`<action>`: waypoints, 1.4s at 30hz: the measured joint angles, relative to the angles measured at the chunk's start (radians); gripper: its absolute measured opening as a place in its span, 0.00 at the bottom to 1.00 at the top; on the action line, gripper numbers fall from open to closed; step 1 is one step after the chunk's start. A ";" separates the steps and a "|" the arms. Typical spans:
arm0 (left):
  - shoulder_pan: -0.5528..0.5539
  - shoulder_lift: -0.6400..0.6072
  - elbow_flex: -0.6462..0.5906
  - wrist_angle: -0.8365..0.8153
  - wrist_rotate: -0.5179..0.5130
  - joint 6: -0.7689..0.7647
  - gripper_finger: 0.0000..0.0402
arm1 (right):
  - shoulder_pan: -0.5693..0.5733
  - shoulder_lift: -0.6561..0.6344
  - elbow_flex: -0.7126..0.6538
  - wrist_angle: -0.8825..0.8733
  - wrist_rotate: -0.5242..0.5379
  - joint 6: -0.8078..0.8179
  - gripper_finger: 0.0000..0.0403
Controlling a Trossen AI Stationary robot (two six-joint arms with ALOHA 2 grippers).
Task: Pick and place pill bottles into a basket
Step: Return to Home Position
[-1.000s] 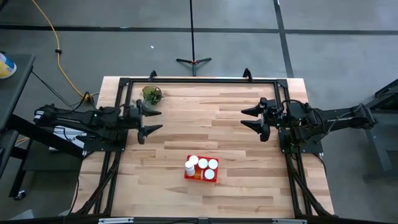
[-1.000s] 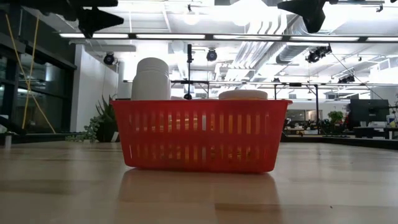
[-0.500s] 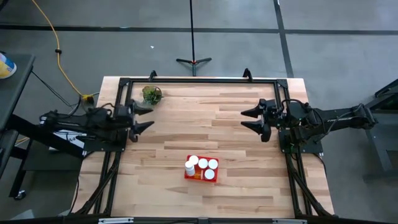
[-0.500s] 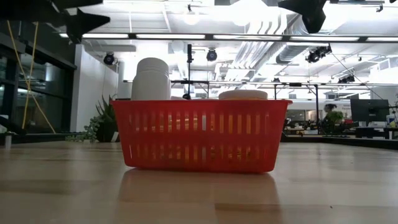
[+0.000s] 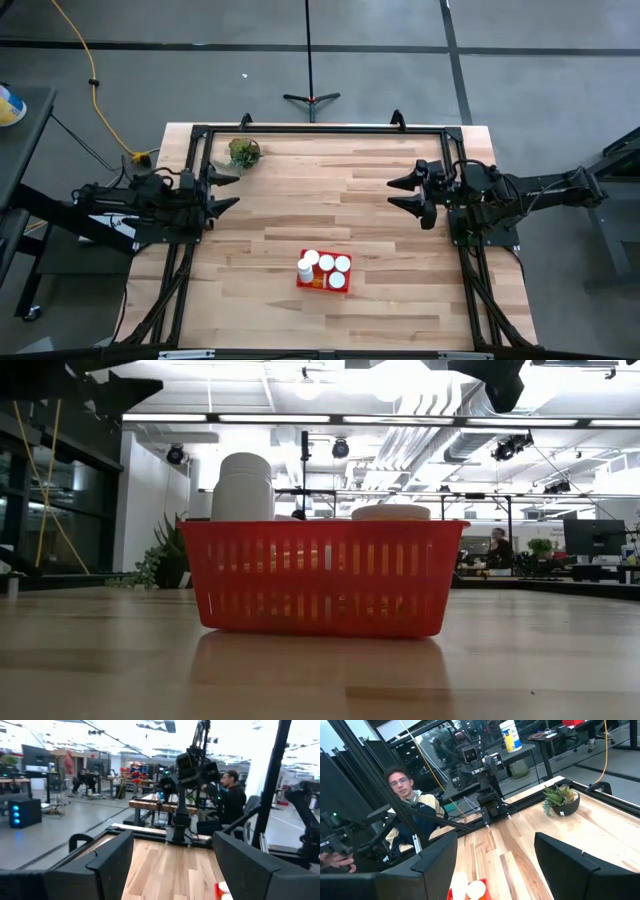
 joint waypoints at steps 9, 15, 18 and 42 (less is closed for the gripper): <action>0.000 -0.002 -0.085 0.007 0.031 -0.037 0.77 | 0.000 -0.003 0.000 -0.048 0.000 -0.008 0.64; 0.000 -0.015 -0.125 0.074 0.031 -0.071 0.77 | 0.018 -0.083 0.000 -0.041 0.055 -0.081 0.64; 0.000 -0.022 -0.126 0.075 0.028 -0.071 0.77 | 0.039 -0.146 0.000 -0.050 0.095 -0.125 0.64; 0.000 -0.025 -0.126 0.041 -0.024 -0.129 0.77 | 0.085 -0.398 -0.489 0.351 0.429 -0.177 0.64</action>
